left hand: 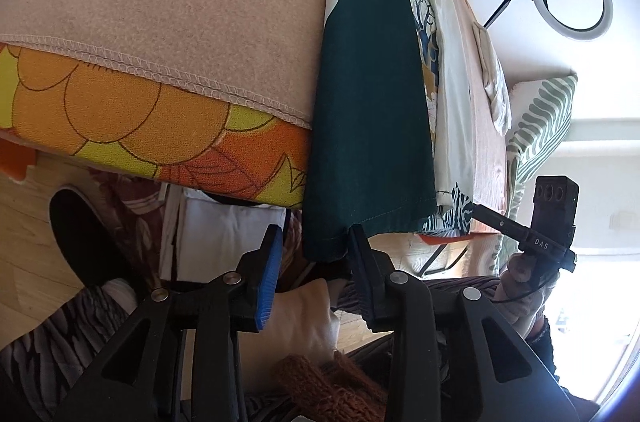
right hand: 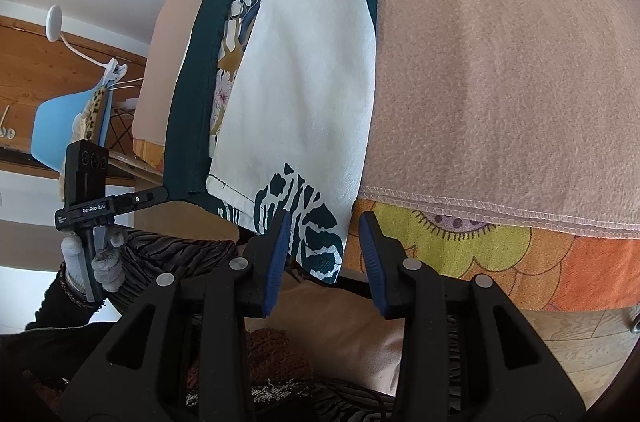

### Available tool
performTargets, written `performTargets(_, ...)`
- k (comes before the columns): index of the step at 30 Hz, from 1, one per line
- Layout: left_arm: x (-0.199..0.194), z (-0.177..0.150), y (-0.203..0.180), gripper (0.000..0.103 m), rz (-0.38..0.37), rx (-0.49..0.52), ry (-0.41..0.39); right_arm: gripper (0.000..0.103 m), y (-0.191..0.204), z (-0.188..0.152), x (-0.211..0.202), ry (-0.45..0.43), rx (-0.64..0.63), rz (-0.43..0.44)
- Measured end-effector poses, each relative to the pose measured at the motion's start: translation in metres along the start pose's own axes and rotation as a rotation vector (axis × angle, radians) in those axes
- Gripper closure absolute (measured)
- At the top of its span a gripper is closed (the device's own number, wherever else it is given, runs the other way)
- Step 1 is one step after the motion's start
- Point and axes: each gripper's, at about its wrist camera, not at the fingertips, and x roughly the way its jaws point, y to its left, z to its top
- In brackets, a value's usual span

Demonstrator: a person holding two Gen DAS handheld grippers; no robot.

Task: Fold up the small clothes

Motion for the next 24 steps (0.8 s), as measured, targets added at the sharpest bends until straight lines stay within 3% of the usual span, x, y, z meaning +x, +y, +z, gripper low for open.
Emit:
performTargets(6, 0.005, 0.003, -0.005, 0.071, -0.068, -0.025, 0.004, 0.061, 0.001, 0.0, 0.0, 0.001, -0.001, 0.001)
performTargets(12, 0.003, -0.001, -0.003, 0.075, -0.084, -0.072, -0.004, 0.061, 0.003, -0.001, 0.001, 0.003, -0.016, -0.006)
performTargets(13, 0.002, -0.001, -0.004, 0.077, -0.082, -0.069, -0.015, 0.063, 0.003, 0.0, 0.001, -0.001, -0.015, -0.006)
performTargets(15, 0.002, -0.001, -0.007, 0.095, -0.072, -0.053, -0.027, 0.072, 0.003, 0.001, 0.003, -0.009, -0.011, -0.011)
performTargets(19, -0.001, -0.002, -0.014, 0.099, -0.081, -0.017, -0.067, 0.095, -0.003, 0.001, 0.009, -0.007, 0.011, 0.016)
performTargets(24, -0.012, 0.0, -0.021, 0.101, -0.14, 0.002, -0.124, 0.098, -0.015, 0.001, 0.006, -0.042, 0.099, 0.111)
